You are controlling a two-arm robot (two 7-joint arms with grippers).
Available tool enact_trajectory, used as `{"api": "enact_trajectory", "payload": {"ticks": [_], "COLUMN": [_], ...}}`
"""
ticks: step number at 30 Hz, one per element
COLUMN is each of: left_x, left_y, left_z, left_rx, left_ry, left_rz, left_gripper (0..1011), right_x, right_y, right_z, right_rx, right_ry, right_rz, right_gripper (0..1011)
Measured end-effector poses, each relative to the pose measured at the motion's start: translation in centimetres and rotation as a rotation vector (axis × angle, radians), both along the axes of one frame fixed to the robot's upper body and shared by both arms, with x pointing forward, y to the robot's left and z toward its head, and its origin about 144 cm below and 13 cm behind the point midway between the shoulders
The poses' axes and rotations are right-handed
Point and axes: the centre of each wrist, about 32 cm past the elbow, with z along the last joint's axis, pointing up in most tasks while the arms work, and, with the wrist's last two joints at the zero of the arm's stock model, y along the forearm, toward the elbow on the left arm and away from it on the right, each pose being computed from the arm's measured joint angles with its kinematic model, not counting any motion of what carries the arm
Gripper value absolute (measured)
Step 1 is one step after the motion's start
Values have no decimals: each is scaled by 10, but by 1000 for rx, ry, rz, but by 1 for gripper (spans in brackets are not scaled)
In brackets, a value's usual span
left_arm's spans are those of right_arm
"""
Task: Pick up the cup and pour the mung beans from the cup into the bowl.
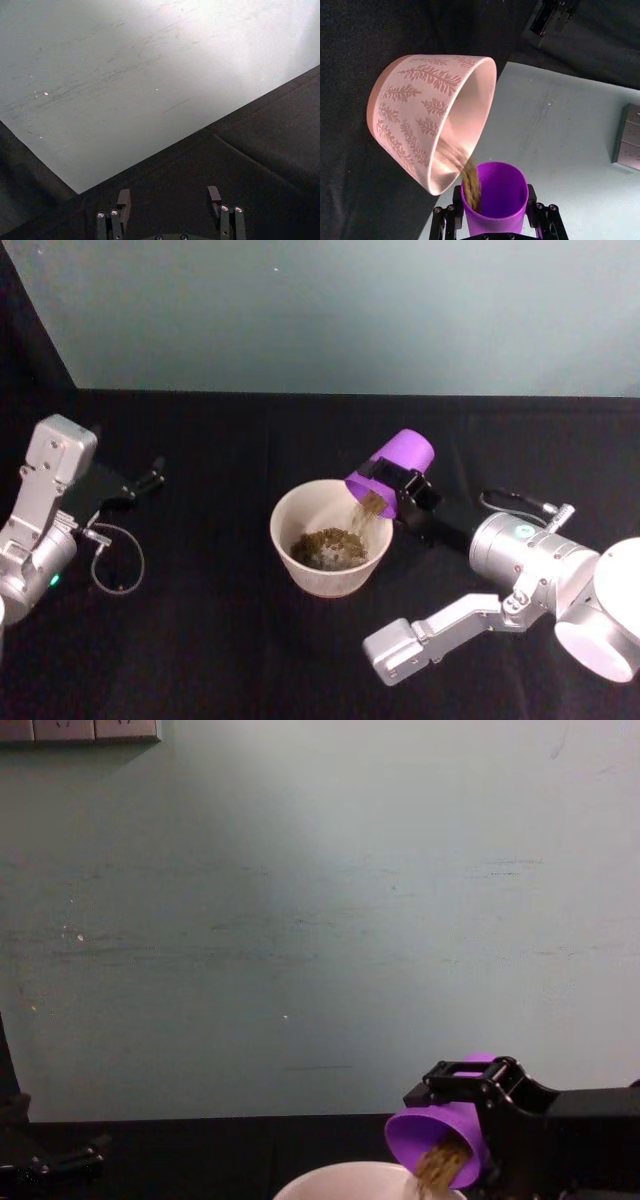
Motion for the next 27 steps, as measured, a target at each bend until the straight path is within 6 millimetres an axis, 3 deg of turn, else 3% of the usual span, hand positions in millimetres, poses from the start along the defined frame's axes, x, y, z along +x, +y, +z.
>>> {"api": "enact_trajectory", "payload": {"ticks": [18, 27], "left_x": [0, 0], "left_y": [0, 0], "left_z": [0, 0], "left_rx": [0, 0], "left_ry": [0, 0], "left_rz": [0, 0], "left_gripper": [1000, 1000], "right_x": [-2, 0], "right_y": [2, -2], "right_z": [-1, 1], "right_rx": [-77, -30], "right_ry": [-145, -143], "right_rz": [15, 2], "right_gripper": [722, 722]}}
